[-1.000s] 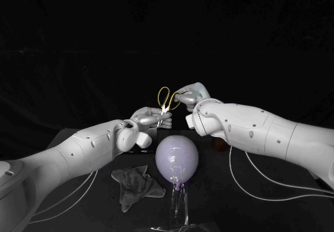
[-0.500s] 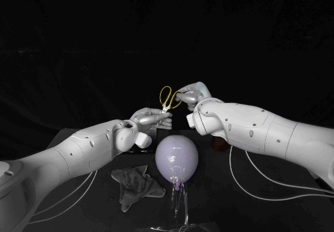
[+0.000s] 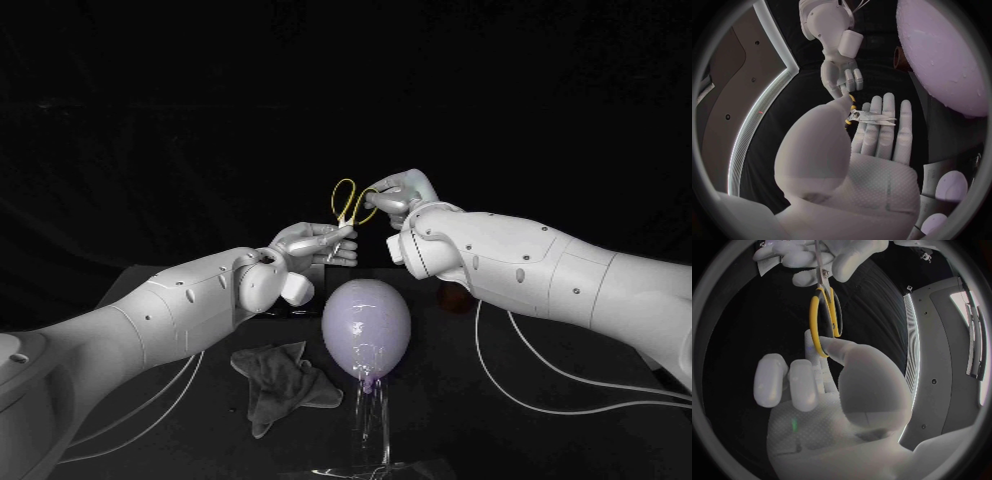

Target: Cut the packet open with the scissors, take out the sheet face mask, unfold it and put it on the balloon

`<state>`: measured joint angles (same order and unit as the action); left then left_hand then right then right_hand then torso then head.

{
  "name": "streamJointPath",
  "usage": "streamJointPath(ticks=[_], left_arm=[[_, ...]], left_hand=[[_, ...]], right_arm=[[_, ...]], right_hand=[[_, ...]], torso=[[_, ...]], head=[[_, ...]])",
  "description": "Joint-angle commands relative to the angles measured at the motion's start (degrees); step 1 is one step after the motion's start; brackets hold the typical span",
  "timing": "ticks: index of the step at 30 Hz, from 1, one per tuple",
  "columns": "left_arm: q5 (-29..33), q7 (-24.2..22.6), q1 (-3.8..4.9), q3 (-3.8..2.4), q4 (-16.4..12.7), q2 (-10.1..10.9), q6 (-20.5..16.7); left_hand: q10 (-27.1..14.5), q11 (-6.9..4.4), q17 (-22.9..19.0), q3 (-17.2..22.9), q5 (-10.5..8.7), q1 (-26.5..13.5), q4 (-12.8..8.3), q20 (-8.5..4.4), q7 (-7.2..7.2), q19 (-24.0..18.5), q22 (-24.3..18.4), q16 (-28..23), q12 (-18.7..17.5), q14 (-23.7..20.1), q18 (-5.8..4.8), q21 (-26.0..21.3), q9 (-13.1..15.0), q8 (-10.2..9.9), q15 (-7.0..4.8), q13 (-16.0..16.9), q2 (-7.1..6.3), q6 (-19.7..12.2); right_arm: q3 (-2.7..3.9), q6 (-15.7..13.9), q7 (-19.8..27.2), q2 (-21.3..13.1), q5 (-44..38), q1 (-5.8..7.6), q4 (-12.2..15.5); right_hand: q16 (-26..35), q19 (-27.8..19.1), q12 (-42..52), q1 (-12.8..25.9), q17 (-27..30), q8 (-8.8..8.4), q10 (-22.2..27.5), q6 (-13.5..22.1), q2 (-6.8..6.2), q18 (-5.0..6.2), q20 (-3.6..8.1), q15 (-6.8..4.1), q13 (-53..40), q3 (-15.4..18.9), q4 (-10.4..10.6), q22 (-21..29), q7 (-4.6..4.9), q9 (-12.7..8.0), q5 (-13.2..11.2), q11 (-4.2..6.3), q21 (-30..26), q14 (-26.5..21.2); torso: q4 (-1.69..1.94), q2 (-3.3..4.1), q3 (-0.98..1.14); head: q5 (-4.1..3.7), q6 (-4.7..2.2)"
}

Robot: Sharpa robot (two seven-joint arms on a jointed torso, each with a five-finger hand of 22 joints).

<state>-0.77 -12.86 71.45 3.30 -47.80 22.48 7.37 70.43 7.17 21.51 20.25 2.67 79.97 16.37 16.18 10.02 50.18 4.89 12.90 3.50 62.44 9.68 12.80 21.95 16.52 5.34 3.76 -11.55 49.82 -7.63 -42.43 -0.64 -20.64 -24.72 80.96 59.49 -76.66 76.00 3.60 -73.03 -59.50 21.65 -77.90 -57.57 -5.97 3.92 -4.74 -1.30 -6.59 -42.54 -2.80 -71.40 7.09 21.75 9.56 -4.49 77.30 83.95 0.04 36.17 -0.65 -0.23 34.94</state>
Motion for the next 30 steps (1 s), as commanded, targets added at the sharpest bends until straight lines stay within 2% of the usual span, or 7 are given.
streamJointPath(ticks=[1, 9, 15, 16, 21, 22, 30], left_arm=[[1.79, -0.73, 0.06, -0.07, -0.20, -0.17, 0.19], [2.54, -0.69, 0.06, -0.08, -0.16, -0.29, 0.05], [3.09, -0.74, 0.06, -0.10, -0.08, -0.34, -0.09], [3.14, -0.75, 0.07, -0.10, -0.06, -0.35, -0.11], [3.36, -0.75, 0.07, -0.10, -0.01, -0.38, -0.25], [3.45, -0.74, 0.07, -0.11, -0.01, -0.39, -0.28], [3.74, -0.77, 0.07, -0.11, 0.03, -0.52, -0.49]], left_hand=[[-0.13, -0.16, 0.16, 0.00, 0.11, -0.62, 0.28, 0.23, 0.00, -0.09, -0.09, -0.18, 0.36, -0.48, 0.67, -0.23, -0.04, -0.25, -0.10, 0.17, 0.35, 0.08], [0.81, -0.49, 0.65, 0.78, 0.12, -0.05, 0.20, 0.22, -0.22, 0.03, -0.24, -0.06, 0.62, -0.40, 0.69, -0.32, 0.00, -0.21, -0.32, 0.34, 2.86, 0.82], [1.38, -0.66, 1.04, 2.06, 0.12, 0.71, 0.26, 0.20, -0.40, 0.17, -0.34, 0.02, 0.62, -0.38, 0.70, -0.36, 0.04, -0.20, -0.45, 0.35, 5.31, 1.36], [1.52, -0.65, 1.16, 2.52, 0.13, 0.62, 0.38, 0.20, -0.37, 0.20, -0.37, 0.02, 0.59, -0.41, 0.70, -0.37, 0.04, -0.24, -0.44, 0.35, 6.39, 1.47], [1.80, -0.69, 1.46, 3.21, 0.12, 0.40, 0.35, 0.18, -0.42, 0.23, -0.45, 0.05, 0.54, -0.42, 0.71, -0.43, 0.03, -0.37, -0.46, 0.34, 8.00, 1.55], [1.95, -0.73, 1.58, 3.60, 0.12, 0.41, 0.36, 0.17, -0.45, 0.21, -0.49, 0.06, 0.54, -0.42, 0.71, -0.47, 0.05, -0.39, -0.49, 0.35, 8.76, 1.63], [2.27, -0.81, 1.79, 4.01, 0.12, 0.54, 0.28, 0.15, -0.52, 0.20, -0.54, 0.10, 0.58, -0.39, 0.73, -0.52, 0.11, -0.40, -0.54, 0.37, 9.37, 1.75]], right_arm=[[0.04, 0.13, -0.05, 0.09, -0.80, 0.06, -0.17], [0.04, 0.02, -0.16, 0.17, -0.97, 0.06, -0.37], [0.03, 0.02, -0.19, 0.25, -1.07, 0.05, -0.48], [0.03, 0.02, -0.20, 0.26, -1.07, 0.05, -0.49], [0.03, 0.06, -0.21, 0.27, -1.12, 0.04, -0.45], [0.03, 0.07, -0.21, 0.27, -1.15, 0.04, -0.42], [0.02, 0.09, -0.25, 0.29, -1.30, 0.03, -0.32]], right_hand=[[0.21, 0.33, 0.26, 0.03, -0.09, 0.23, -2.48, -0.20, 0.61, 0.78, 0.20, -0.40, -0.07, -1.83, -2.12, -0.09, -0.10, 0.10, 0.16, 1.92, 0.00, 0.43], [0.21, 0.33, 0.26, 0.03, -0.09, 0.23, -2.48, -0.20, 0.61, 0.78, 0.20, -0.40, -0.07, -1.83, -2.12, -0.09, -0.10, 0.10, 0.16, 1.92, 0.00, 0.43], [0.21, 0.33, 0.26, 0.03, -0.09, 0.23, -2.48, -0.20, 0.61, 0.78, 0.20, -0.40, -0.07, -1.83, -2.12, -0.09, -0.10, 0.10, 0.16, 1.92, 0.00, 0.43], [0.21, 0.33, 0.26, 0.03, -0.09, 0.23, -2.48, -0.20, 0.61, 0.78, 0.20, -0.40, -0.07, -1.83, -2.12, -0.09, -0.10, 0.10, 0.16, 1.92, 0.00, 0.43], [0.21, 0.33, 0.26, 0.03, -0.09, 0.23, -2.48, -0.20, 0.61, 0.78, 0.20, -0.40, -0.07, -1.83, -2.12, -0.09, -0.10, 0.10, 0.16, 1.92, 0.00, 0.43], [0.21, 0.33, 0.26, 0.03, -0.09, 0.23, -2.48, -0.20, 0.61, 0.78, 0.20, -0.40, -0.07, -1.83, -2.12, -0.09, -0.10, 0.10, 0.16, 1.92, 0.00, 0.43], [0.23, 0.32, 0.27, 0.07, -0.04, 0.24, -2.52, -0.24, 0.59, 0.78, 0.21, -0.42, -0.09, -1.85, -2.20, -0.09, -0.11, 0.13, 0.31, 1.94, -0.01, 0.43]], torso=[[-0.02, 0.01, 0.00], [0.01, 0.00, 0.02], [-0.01, 0.01, 0.01], [0.00, 0.01, 0.01], [-0.01, 0.01, 0.00], [-0.01, 0.01, 0.00], [0.01, -0.01, 0.01]], head=[[0.03, 0.05], [0.02, 0.11], [-0.01, 0.14], [0.00, 0.13], [0.02, 0.19], [0.04, 0.19], [0.03, 0.22]])
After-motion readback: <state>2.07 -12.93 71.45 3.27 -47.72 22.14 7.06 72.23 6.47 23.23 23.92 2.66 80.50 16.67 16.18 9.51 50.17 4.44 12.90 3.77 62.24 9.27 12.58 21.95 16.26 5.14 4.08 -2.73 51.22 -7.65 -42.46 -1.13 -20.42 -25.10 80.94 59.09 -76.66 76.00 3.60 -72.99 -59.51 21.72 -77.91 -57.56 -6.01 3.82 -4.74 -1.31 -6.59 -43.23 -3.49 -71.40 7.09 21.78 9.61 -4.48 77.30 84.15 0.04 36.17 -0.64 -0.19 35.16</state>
